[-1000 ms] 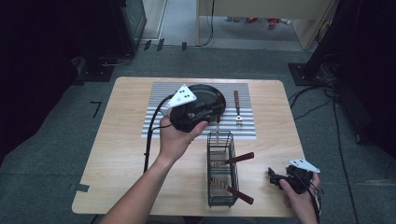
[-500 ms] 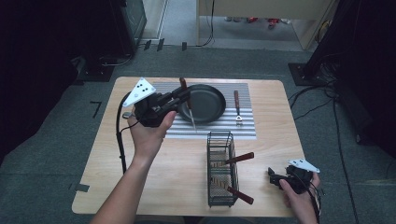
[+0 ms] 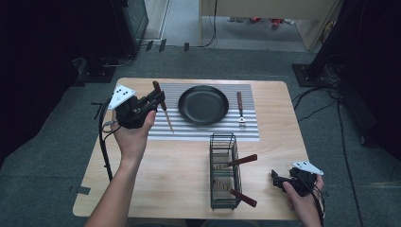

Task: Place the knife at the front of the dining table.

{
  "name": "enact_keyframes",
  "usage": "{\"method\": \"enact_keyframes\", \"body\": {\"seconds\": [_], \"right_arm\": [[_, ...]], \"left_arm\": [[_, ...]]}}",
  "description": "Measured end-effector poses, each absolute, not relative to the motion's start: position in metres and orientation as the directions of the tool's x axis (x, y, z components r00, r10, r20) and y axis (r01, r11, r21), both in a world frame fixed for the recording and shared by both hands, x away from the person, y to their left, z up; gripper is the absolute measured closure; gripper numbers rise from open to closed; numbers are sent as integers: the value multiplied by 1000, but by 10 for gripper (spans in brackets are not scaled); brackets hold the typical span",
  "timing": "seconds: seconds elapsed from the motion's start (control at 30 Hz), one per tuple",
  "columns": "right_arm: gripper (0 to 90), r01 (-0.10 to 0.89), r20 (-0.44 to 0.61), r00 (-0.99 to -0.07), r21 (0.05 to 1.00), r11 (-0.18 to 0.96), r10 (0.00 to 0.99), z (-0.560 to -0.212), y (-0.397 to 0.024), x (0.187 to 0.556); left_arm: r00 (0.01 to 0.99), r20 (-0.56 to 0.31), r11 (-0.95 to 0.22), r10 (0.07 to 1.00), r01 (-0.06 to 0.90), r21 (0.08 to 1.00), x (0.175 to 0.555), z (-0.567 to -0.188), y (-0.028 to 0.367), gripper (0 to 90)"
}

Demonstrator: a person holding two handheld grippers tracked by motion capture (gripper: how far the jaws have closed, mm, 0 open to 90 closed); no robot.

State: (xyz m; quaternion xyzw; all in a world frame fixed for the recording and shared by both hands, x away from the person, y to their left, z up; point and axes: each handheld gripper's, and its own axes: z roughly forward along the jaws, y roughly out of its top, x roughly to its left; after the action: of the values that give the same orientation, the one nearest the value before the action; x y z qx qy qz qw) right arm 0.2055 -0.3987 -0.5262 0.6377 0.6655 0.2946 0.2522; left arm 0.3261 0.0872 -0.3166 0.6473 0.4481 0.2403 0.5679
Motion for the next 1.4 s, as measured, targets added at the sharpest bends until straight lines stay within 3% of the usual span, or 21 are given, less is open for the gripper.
{"method": "enact_keyframes", "body": {"seconds": [0.4, 0.73, 1.2, 1.4], "right_arm": [[4, 701, 41, -59, 714, 13, 997, -526, -399, 206], [4, 700, 46, -59, 714, 8, 997, -526, -399, 205], [5, 700, 48, -59, 714, 7, 997, -526, -399, 205], [4, 700, 45, -59, 714, 9, 997, -526, -399, 205]], "left_arm": [[314, -160, -9, 936, 475, 880, 374, -353, 91, 766], [283, -86, -94, 955, 568, 818, 415, -378, 77, 766], [222, -77, -94, 972, 668, 738, 481, -407, 63, 765], [153, -116, -31, 981, 725, 688, 517, -434, 62, 765]]}}
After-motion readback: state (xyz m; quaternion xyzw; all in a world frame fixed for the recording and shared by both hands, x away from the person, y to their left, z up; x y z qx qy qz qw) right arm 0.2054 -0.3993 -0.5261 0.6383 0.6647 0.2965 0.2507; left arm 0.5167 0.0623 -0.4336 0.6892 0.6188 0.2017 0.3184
